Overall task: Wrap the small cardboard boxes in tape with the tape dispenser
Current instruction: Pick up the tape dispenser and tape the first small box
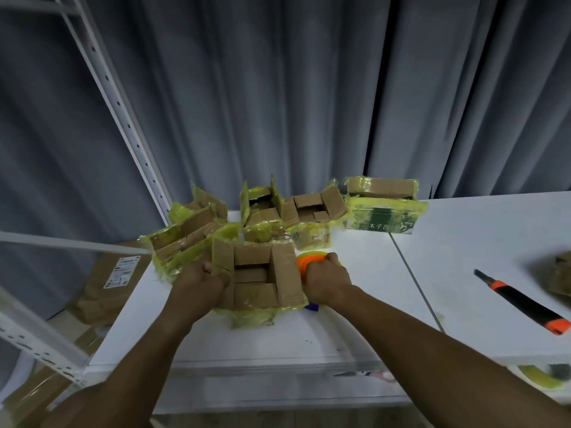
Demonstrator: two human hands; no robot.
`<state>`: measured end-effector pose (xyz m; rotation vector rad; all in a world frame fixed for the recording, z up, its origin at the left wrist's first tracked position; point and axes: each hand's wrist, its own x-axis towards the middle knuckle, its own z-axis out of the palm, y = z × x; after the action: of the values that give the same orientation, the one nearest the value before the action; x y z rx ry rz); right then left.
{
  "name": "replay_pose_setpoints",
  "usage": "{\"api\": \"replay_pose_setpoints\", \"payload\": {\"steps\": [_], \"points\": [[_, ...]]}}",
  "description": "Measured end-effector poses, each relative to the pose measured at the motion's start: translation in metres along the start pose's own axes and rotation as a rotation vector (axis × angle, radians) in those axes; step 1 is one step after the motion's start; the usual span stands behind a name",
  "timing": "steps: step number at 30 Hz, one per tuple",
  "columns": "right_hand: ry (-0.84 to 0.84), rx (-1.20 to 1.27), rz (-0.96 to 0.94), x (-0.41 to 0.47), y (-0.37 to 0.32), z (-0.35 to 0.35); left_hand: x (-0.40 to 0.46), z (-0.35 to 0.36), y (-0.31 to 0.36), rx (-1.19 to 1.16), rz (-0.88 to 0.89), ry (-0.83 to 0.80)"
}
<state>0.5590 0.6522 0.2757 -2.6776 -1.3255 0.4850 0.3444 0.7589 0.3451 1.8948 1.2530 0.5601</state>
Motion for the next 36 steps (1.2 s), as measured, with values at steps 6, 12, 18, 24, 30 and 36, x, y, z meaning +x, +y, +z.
{"api": "replay_pose_setpoints", "payload": {"steps": [6, 12, 18, 24, 30, 36], "points": [[0.056, -0.053, -0.018, 0.001, 0.004, 0.011, 0.001, -0.001, -0.002, -0.022, 0.005, -0.001], [0.070, 0.237, 0.084, 0.014, 0.021, -0.027, 0.005, -0.004, -0.006, -0.030, -0.003, -0.005], [0.109, 0.337, 0.116, -0.006, 0.055, -0.071, 0.001, 0.014, 0.002, -0.096, -0.020, -0.023], [0.162, 0.446, 0.193, -0.038, 0.086, -0.090, -0.013, 0.052, 0.017, -0.152, -0.039, -0.110], [0.250, 0.553, 0.274, -0.066, 0.105, -0.105, -0.017, 0.076, 0.013, -0.106, -0.044, -0.133], [0.256, 0.668, 0.247, -0.071, 0.104, -0.119, -0.016, 0.088, 0.016, -0.081, 0.002, -0.135]]}}
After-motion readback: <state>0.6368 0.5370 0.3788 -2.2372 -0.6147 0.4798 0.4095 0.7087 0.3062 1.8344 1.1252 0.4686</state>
